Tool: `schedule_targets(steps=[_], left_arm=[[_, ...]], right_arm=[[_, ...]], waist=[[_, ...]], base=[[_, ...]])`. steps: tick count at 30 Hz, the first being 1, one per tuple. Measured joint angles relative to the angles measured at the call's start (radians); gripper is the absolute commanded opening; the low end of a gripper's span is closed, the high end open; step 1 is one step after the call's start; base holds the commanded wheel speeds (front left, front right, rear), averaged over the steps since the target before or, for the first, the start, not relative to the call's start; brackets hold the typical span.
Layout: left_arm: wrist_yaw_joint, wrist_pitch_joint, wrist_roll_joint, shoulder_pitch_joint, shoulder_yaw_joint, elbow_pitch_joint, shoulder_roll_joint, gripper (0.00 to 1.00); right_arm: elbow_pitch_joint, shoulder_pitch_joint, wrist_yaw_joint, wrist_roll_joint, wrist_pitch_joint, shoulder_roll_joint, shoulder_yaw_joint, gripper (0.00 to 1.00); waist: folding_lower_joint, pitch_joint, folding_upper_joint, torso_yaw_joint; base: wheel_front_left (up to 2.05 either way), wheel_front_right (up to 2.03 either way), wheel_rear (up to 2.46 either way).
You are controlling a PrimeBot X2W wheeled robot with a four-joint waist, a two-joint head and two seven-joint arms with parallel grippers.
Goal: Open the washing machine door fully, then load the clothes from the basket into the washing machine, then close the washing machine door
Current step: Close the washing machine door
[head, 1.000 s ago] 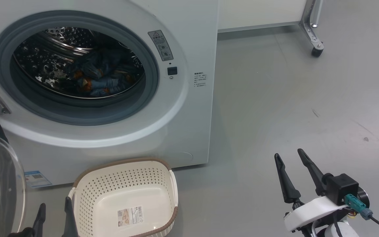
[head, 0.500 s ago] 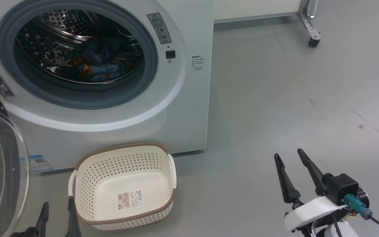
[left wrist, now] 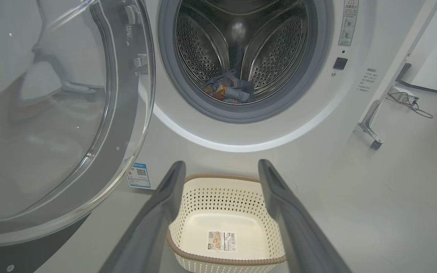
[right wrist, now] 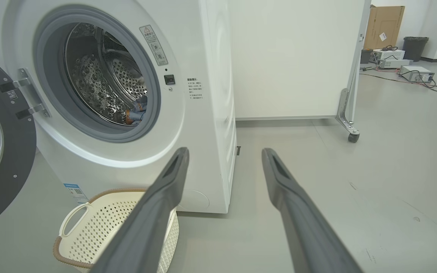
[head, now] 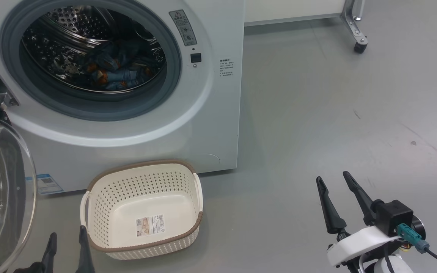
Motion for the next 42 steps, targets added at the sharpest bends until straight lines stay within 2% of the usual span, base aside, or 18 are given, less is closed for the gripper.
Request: schedule_targets(steps=[11, 20, 25, 33, 42], left_arm=[[0.008, 0.0, 0.0, 0.001, -0.016, -0.008, 0.001, 1.0], [0.009, 0.0, 0.0, 0.001, -0.035, -0.008, 0.0, 1.0], [0.016, 0.0, 0.0, 0.0, -0.041, -0.01, 0.0, 1.0], [0.053, 0.0, 0.0, 0.008, -0.019, -0.036, 0.0, 1.0], [0.07, 0.0, -0.01, 0.04, -0.009, -0.052, 0.001, 1.0]], right_arm=[[0.0, 0.0, 0.0, 0.0, 0.0, 0.002, -0.011, 1.0], [-0.004, 0.001, 0.0, 0.0, 0.0, 0.0, -0.03, 1.0], [-0.006, 0.001, 0.0, 0.0, 0.0, -0.008, -0.036, 1.0], [-0.002, -0.001, 0.0, 0.0, 0.0, -0.013, 0.021, 1.0], [0.01, -0.004, 0.0, 0.006, 0.0, -0.014, 0.043, 1.0]], waist=[[0.0, -0.008, 0.0, 0.007], [0.0, -0.013, 0.0, 0.054], [0.0, -0.019, 0.0, 0.1], [0.0, -0.038, 0.0, 0.211], [0.0, -0.063, 0.0, 0.334]], base=[[0.0, 0.0, 0.0], [0.0, 0.0, 0.0], [0.0, 0.0, 0.0], [0.0, 0.0, 0.0], [0.0, 0.0, 0.0]])
